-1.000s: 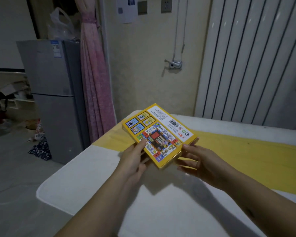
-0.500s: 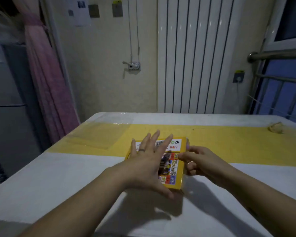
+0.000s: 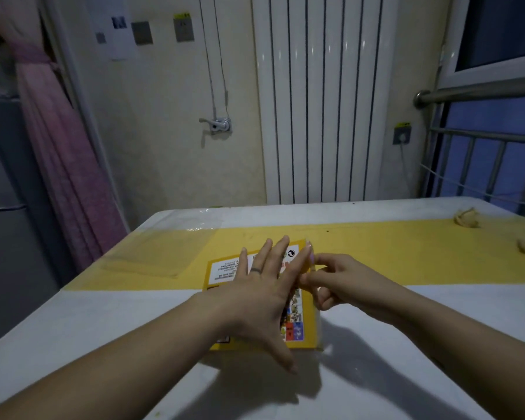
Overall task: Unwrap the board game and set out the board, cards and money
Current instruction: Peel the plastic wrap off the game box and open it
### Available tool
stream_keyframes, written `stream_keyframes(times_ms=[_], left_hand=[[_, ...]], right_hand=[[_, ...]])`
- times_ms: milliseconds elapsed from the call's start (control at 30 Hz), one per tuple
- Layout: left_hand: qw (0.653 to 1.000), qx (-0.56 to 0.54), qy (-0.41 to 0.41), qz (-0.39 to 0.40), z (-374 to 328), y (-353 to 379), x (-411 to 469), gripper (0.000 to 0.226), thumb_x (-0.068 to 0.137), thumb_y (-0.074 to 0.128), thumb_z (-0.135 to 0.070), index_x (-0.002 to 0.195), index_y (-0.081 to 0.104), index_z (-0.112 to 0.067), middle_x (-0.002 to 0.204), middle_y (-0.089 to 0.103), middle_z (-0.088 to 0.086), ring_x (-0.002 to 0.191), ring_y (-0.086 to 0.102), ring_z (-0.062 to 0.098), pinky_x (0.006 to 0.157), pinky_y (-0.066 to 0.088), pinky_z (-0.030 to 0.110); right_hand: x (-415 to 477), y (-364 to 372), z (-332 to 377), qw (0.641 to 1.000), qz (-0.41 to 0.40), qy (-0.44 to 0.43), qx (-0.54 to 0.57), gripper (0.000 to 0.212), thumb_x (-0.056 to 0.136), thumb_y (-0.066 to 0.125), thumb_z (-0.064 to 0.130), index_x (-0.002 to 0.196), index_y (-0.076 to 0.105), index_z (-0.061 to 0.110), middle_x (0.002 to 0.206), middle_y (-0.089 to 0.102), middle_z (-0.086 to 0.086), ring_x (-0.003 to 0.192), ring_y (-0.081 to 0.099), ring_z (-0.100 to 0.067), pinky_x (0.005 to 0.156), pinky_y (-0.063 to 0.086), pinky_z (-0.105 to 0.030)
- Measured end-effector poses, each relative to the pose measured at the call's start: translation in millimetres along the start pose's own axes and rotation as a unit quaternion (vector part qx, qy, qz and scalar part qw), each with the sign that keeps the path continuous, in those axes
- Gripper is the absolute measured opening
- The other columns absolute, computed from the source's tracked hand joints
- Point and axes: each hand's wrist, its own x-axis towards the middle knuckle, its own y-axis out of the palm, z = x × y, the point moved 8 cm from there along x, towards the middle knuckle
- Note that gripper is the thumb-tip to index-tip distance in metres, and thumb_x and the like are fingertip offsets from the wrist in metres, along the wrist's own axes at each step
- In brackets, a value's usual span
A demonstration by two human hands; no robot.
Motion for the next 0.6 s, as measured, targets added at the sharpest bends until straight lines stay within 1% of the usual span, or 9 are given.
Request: stream_keyframes(times_ms=[67,133,167,233,300,367,467,533,600], left_hand=[[1.0,0.018,-0.001,-0.014,1.2,-1.9,-0.7,0.145,0.055,0.077,-0.065,0.128,-0.046,-0.042,0.152,-0.032,0.002,0.14,-0.03,0.027,0.111,-0.016,0.057],[0.999,0.028,-0.002,-0.03,4.5,-7.9,-1.1,0.143,0.056,0.076,-0.066,0.126,-0.047,-0.044,0.155,-0.019,0.005,0.144,-0.021,0.026,0.112,-0.015,0.056],[0.999,0.025,-0.004,-0.034,6.2,-10.5,-1.8,0.143,0.056,0.075,-0.066,0.125,-0.047,-0.044,0.156,-0.014,0.006,0.144,-0.018,0.025,0.112,-0.015,0.056],[0.999,0.014,-0.005,-0.04,8.3,-14.1,-3.3,0.142,0.057,0.074,-0.068,0.125,-0.048,-0.044,0.156,-0.008,0.006,0.144,-0.015,0.024,0.113,-0.013,0.054],[0.999,0.001,-0.005,-0.047,9.4,-15.3,-4.9,0.141,0.057,0.074,-0.068,0.123,-0.048,-0.047,0.155,-0.007,0.004,0.145,-0.013,0.023,0.114,-0.01,0.054],[0.998,-0.012,-0.006,-0.054,9.8,-15.6,-6.8,0.139,0.057,0.074,-0.067,0.122,-0.048,-0.049,0.154,-0.01,0.0,0.145,-0.013,0.023,0.115,-0.01,0.053],[0.998,-0.024,-0.004,-0.058,9.9,-17.3,-10.6,0.138,0.058,0.074,-0.067,0.122,-0.047,-0.05,0.153,-0.016,-0.005,0.144,-0.016,0.021,0.115,-0.012,0.051],[0.997,-0.037,-0.003,-0.066,11.0,-19.0,-14.6,0.137,0.059,0.074,-0.066,0.12,-0.047,-0.052,0.151,-0.018,-0.012,0.142,-0.017,0.015,0.116,-0.009,0.044],[0.996,-0.048,0.0,-0.079,13.3,-20.8,-19.4,0.137,0.058,0.075,-0.066,0.118,-0.048,-0.054,0.148,-0.018,-0.016,0.139,-0.015,0.009,0.117,-0.004,0.04]], right_hand=[[-0.1,0.1,-1.0,1.0,-0.002,0.006,0.016,0.023,0.09,0.061,0.02,0.113,0.061,0.014,0.076,0.059,-0.008,0.061,0.055,-0.015,0.068,0.05,-0.033],[-1.0,1.8,-1.0,0.998,0.017,0.016,0.06,0.02,0.092,0.058,0.023,0.107,0.063,0.012,0.078,0.059,-0.007,0.061,0.054,-0.016,0.069,0.049,-0.033],[-1.8,2.9,0.1,0.996,0.029,0.022,0.08,0.019,0.094,0.054,0.024,0.105,0.064,0.012,0.08,0.059,-0.008,0.062,0.055,-0.016,0.07,0.049,-0.033],[-3.7,2.8,4.1,0.995,0.042,0.028,0.081,0.019,0.095,0.049,0.021,0.105,0.064,0.015,0.083,0.064,-0.008,0.066,0.06,-0.018,0.072,0.052,-0.033],[-4.6,2.5,8.6,0.998,0.038,0.024,0.055,0.017,0.093,0.053,0.014,0.103,0.06,0.026,0.082,0.069,-0.005,0.066,0.062,-0.018,0.073,0.055,-0.034],[-4.3,3.8,13.3,0.999,0.029,0.013,0.01,0.024,0.088,0.062,0.014,0.099,0.054,0.033,0.081,0.07,-0.006,0.066,0.063,-0.016,0.074,0.055,-0.034],[-4.1,6.8,23.9,0.998,0.014,-0.019,-0.067,0.024,0.087,0.065,0.017,0.102,0.052,0.031,0.084,0.07,-0.012,0.065,0.065,-0.016,0.071,0.055,-0.033],[-4.2,7.3,28.6,0.998,0.015,-0.018,-0.061,0.024,0.089,0.062,0.013,0.101,0.05,0.029,0.081,0.068,-0.012,0.063,0.063,-0.016,0.069,0.055,-0.033],[-5.1,7.2,29.7,0.999,0.031,-0.005,-0.027,0.026,0.09,0.058,0.008,0.107,0.05,0.026,0.074,0.067,-0.009,0.063,0.061,-0.015,0.065,0.056,-0.029]])
